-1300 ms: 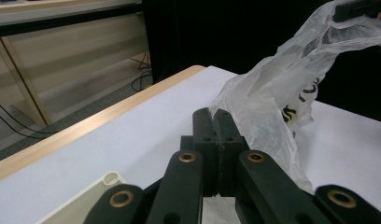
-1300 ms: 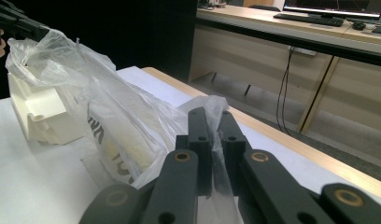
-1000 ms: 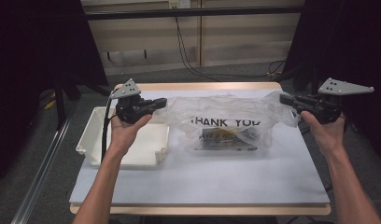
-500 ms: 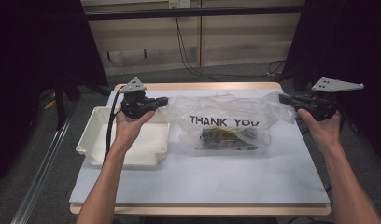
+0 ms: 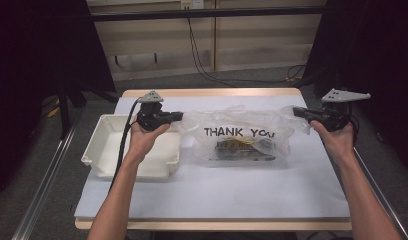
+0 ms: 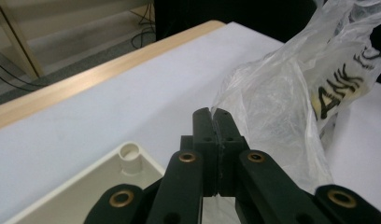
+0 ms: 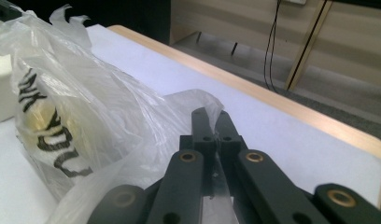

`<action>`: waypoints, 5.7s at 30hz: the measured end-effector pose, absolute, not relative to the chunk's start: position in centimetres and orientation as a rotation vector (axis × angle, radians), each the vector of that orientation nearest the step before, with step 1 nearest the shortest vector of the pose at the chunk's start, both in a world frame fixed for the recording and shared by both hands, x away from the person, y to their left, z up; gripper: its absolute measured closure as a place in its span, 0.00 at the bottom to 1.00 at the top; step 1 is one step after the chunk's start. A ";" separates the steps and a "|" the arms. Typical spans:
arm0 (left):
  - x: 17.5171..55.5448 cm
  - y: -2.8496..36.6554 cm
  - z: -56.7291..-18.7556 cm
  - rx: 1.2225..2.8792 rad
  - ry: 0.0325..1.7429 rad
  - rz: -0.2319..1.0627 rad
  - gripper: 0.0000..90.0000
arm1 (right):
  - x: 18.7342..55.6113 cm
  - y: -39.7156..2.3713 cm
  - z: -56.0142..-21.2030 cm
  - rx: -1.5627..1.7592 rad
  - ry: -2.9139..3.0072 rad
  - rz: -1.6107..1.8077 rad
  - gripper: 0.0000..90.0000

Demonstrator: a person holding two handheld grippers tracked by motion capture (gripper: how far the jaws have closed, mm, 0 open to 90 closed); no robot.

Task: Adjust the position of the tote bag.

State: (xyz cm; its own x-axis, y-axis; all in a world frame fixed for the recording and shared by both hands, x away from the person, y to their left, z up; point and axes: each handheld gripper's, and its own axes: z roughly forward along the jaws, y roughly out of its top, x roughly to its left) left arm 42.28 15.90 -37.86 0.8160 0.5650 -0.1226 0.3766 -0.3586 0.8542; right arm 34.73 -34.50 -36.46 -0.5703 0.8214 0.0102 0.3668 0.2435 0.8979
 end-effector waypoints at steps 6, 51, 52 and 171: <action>42.9 15.8 -39.7 2.042 0.735 0.236 1.00 | 35.6 -34.1 -38.7 1.111 2.075 1.265 1.00; 40.6 16.4 -36.2 1.897 0.710 0.312 0.40 | 33.6 -34.0 -38.6 1.059 2.073 1.279 0.51; 40.4 16.6 -35.6 1.891 0.714 0.328 0.40 | 33.5 -33.9 -38.3 1.048 2.074 1.281 0.50; 35.9 -0.3 -47.4 2.395 0.446 -0.031 0.99 | 39.5 -26.9 -44.1 1.076 2.437 1.243 1.00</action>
State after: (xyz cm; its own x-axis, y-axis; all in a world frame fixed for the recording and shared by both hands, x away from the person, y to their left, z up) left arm 35.87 -0.27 -47.35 0.9406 0.3089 -0.1411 0.3256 -0.7021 0.6333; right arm 39.52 -26.93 -44.06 -0.7144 0.6857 0.1394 0.5155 0.3811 0.7675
